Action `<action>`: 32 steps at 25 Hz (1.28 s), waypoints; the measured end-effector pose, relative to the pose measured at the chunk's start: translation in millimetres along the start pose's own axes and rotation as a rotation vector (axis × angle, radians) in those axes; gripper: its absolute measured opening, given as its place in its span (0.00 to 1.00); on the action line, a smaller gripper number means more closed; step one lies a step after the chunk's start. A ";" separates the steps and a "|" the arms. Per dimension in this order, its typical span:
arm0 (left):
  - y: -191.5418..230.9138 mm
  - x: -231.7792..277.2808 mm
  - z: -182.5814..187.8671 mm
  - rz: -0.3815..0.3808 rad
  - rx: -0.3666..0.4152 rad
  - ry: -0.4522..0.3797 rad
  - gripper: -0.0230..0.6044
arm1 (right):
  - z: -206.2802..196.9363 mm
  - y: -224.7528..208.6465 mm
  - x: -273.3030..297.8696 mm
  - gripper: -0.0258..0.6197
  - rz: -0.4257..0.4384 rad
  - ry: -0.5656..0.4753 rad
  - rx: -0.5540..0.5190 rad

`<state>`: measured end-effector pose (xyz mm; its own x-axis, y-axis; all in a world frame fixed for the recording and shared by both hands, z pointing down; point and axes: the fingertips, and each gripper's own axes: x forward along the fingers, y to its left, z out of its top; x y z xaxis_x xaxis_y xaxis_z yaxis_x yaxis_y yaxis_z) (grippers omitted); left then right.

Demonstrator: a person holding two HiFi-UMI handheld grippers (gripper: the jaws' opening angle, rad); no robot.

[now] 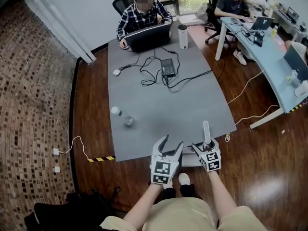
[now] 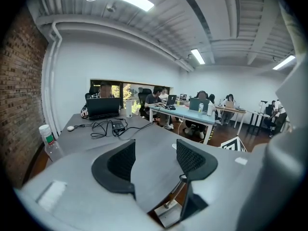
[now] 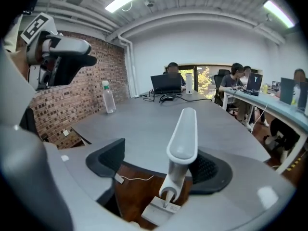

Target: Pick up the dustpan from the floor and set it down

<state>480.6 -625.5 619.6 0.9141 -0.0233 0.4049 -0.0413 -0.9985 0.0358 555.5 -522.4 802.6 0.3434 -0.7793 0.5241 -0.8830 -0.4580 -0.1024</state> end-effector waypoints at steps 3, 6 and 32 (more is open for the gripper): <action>5.6 -9.6 5.0 0.013 -0.019 -0.018 0.45 | -5.2 -2.0 -12.4 0.66 -0.022 -0.001 0.022; 10.9 -18.0 10.9 0.022 -0.035 -0.044 0.45 | 9.5 -13.8 -34.6 0.71 -0.112 -0.041 -0.002; 135.0 -231.5 132.2 0.452 -0.028 -0.435 0.52 | 367.3 209.7 -179.7 0.62 0.176 -0.771 -0.188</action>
<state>316.8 -761.5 409.9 0.8841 -0.4668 -0.0231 -0.4673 -0.8837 -0.0258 426.1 -635.5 376.5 0.2582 -0.9398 -0.2236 -0.9599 -0.2758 0.0504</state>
